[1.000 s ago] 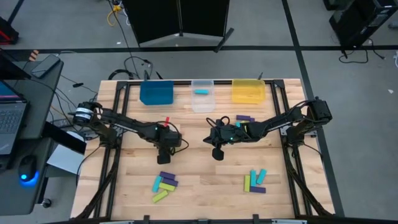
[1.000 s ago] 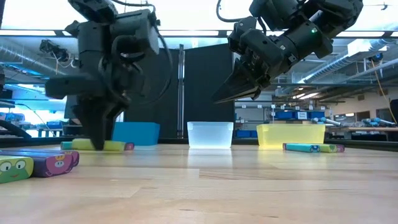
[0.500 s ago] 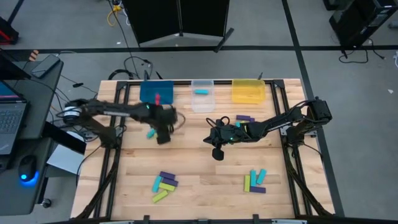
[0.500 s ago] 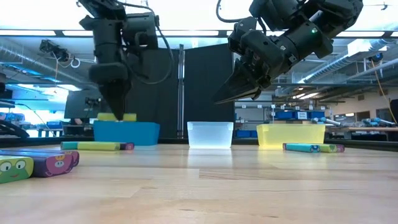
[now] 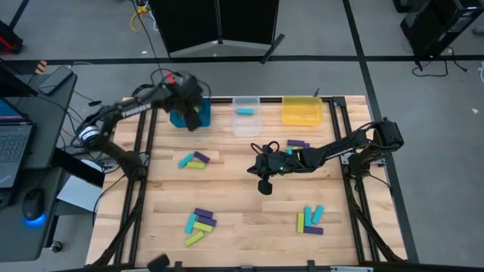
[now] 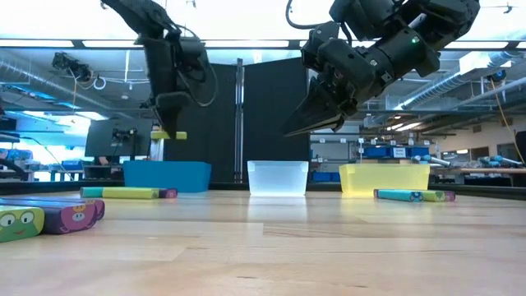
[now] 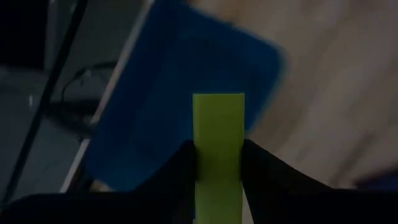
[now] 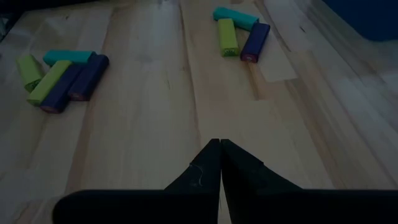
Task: Sort blocks
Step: Put the green block into the blue bin
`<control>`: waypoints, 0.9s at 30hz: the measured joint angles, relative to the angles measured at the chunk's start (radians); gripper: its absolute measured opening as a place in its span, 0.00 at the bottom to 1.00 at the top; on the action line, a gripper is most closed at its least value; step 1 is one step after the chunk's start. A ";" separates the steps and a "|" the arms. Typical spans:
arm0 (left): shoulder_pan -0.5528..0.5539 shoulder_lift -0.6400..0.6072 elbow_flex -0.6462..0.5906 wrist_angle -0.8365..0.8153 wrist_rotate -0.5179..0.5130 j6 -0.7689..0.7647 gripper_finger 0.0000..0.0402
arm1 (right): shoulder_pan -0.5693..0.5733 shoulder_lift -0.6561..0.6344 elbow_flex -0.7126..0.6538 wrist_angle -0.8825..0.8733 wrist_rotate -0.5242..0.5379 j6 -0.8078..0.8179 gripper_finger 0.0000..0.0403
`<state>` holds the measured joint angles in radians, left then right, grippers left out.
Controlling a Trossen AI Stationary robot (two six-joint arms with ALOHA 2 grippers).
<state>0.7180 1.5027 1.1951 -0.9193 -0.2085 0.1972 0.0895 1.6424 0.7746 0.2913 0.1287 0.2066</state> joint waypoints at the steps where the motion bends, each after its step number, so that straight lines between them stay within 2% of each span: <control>1: 0.030 0.022 0.016 -0.013 0.004 -0.018 0.27 | 0.000 0.000 0.000 0.000 0.000 0.000 0.06; 6: 0.165 0.139 0.040 -0.046 0.157 -0.129 0.26 | 0.000 0.000 0.000 0.000 0.000 -0.005 0.06; 9: 0.222 0.201 0.041 -0.041 0.207 -0.180 0.26 | 0.000 0.000 0.000 0.000 0.000 -0.024 0.06; 15: 0.290 0.273 0.041 0.010 0.206 -0.305 0.26 | 0.000 0.000 0.000 0.012 0.000 -0.044 0.06; 21: 0.317 0.279 0.041 0.128 0.176 -0.412 0.26 | 0.000 0.000 0.000 0.023 0.000 -0.045 0.06; 27: 0.323 0.279 0.041 0.140 0.147 -0.460 0.26 | 0.000 0.000 0.000 0.023 0.000 -0.045 0.06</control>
<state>1.0409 1.7813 1.2358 -0.7788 -0.0611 -0.2625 0.0895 1.6428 0.7746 0.3138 0.1287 0.1612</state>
